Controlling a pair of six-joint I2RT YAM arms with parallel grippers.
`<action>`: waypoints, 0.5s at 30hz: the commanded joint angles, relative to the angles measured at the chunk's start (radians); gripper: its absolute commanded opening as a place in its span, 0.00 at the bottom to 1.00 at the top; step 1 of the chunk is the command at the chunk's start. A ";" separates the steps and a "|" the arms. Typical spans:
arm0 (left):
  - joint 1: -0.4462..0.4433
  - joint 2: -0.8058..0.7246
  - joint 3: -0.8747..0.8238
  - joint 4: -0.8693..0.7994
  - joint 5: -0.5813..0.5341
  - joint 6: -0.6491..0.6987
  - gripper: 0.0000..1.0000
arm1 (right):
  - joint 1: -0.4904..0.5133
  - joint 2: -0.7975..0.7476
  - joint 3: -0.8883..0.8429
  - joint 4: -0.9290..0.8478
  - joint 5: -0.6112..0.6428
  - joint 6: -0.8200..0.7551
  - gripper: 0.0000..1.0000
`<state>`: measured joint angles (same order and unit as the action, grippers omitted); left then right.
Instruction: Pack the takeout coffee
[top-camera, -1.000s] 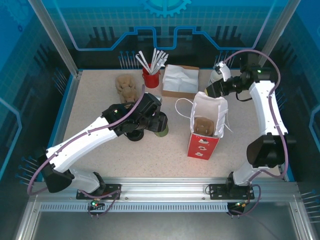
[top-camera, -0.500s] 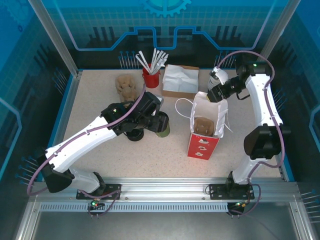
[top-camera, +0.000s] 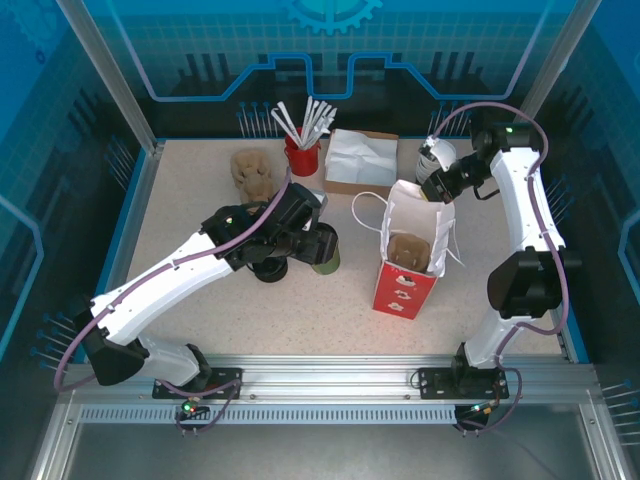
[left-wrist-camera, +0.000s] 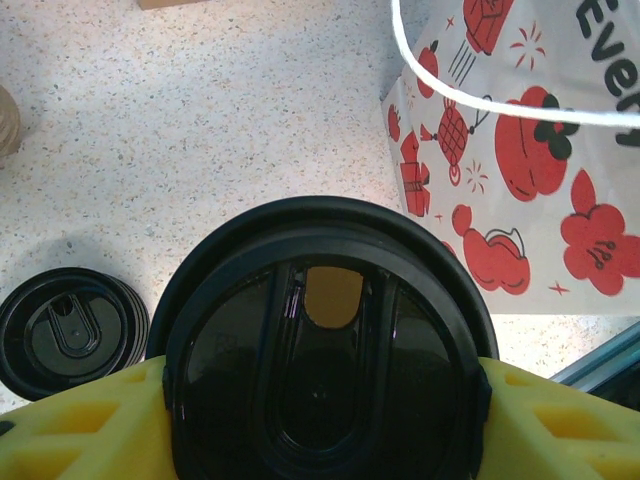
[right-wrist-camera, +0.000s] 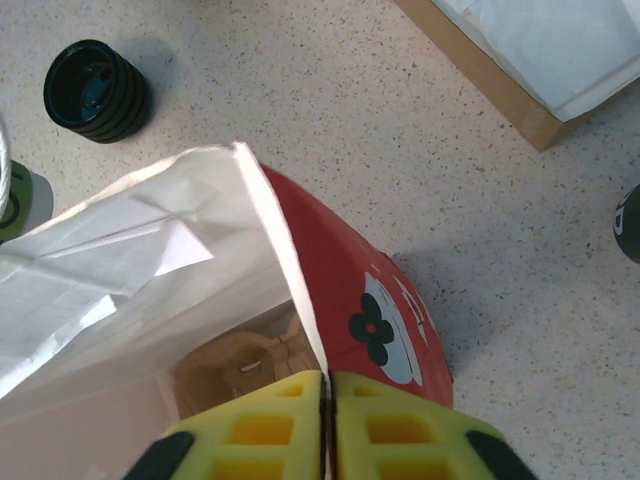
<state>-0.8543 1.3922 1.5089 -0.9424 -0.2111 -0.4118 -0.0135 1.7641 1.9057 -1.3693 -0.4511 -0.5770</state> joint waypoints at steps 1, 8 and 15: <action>0.006 -0.013 0.038 -0.018 0.021 0.010 0.60 | 0.013 -0.008 0.012 0.029 -0.034 -0.006 0.04; 0.006 -0.050 0.078 -0.045 -0.002 0.014 0.60 | 0.044 -0.070 -0.002 0.124 -0.065 0.133 0.00; 0.005 -0.092 0.138 -0.093 -0.032 0.028 0.60 | 0.133 -0.148 -0.077 0.212 -0.064 0.308 0.00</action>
<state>-0.8536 1.3399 1.5955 -0.9913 -0.2138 -0.4107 0.0963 1.6566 1.8534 -1.2114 -0.4751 -0.3855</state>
